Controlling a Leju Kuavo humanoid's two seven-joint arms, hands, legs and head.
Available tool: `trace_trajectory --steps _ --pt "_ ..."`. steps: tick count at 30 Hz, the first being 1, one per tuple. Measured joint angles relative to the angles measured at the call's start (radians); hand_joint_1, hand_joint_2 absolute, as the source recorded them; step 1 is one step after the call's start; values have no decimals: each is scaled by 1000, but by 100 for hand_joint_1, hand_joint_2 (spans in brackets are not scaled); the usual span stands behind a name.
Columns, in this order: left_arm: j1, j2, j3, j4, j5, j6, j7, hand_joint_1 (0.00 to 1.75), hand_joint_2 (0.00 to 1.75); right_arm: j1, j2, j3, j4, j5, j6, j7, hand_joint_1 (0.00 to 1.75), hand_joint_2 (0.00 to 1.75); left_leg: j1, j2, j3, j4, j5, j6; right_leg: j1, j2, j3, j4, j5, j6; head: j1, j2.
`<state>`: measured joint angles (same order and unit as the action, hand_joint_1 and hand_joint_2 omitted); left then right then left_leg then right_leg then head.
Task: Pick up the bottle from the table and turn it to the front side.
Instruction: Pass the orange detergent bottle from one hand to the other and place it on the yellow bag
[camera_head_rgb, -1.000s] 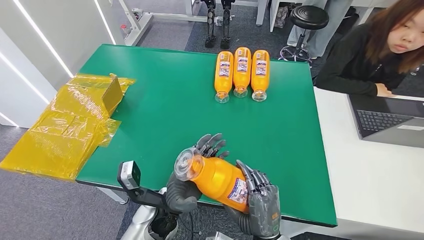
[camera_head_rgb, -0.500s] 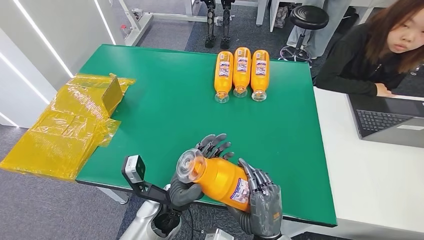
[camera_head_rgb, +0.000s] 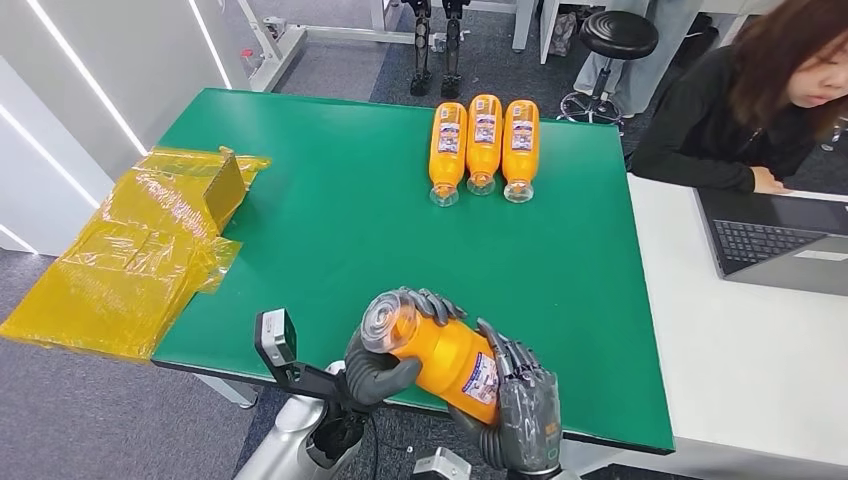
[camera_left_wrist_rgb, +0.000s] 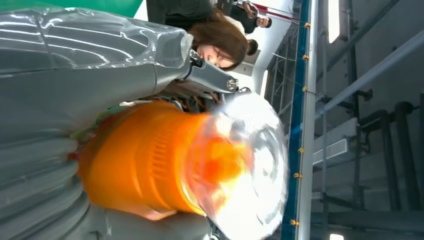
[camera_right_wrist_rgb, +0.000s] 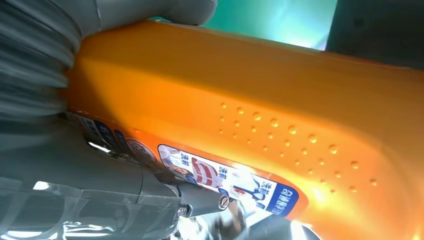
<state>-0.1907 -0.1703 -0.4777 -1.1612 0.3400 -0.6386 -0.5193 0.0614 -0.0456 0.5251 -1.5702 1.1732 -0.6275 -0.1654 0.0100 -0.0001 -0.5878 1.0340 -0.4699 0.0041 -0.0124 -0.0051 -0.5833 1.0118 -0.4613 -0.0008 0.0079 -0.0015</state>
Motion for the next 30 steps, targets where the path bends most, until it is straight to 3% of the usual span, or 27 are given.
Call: trace_trajectory --steps 3,7,13,16,18,20,23,27,30 --pt "0 1 1 3 -8 5 -4 175 175 -2 -6 11 0 -40 21 4 175 175 0 0 0 0 0 0 0 0 0 0 0 0 0 0" --pt "0 4 1 5 -10 6 -4 175 175 -3 -9 16 -2 -55 27 4 0 175 0 0 0 0 0 0 0 0 0 0 0 0 0 0" --pt "-7 6 1 25 -20 9 -15 175 175 -3 -16 27 -14 -131 30 -5 0 175 0 0 0 0 0 0 0 0 0 0 0 0 0 0" --pt "-18 9 1 39 -84 79 -52 175 175 -2 -19 32 -22 -151 26 -10 0 175 0 0 0 0 0 0 0 0 0 0 0 0 0 0" --pt "-28 15 1 43 -233 236 -103 175 175 -2 -20 35 -24 -153 18 -14 0 175 0 0 0 0 0 0 0 1 0 0 0 0 0 0" --pt "-41 24 2 40 -456 460 -138 175 175 -4 -21 39 -25 -162 12 -23 0 175 0 0 0 0 0 -1 0 1 0 0 0 -1 0 0" --pt "-74 41 9 29 -760 714 -131 175 175 -7 -22 45 -20 -187 9 -44 0 175 0 0 0 0 1 -1 0 0 0 1 1 -1 0 0" --pt "-124 61 16 28 -1045 909 -77 175 175 -13 -22 52 -9 -230 8 -79 0 175 0 0 0 0 2 -2 0 0 0 1 1 -1 0 0" --pt "-162 73 16 33 -1155 983 -40 175 175 -18 -22 57 2 -261 9 -103 0 175 0 0 0 0 2 -2 0 0 0 1 1 -1 0 0"
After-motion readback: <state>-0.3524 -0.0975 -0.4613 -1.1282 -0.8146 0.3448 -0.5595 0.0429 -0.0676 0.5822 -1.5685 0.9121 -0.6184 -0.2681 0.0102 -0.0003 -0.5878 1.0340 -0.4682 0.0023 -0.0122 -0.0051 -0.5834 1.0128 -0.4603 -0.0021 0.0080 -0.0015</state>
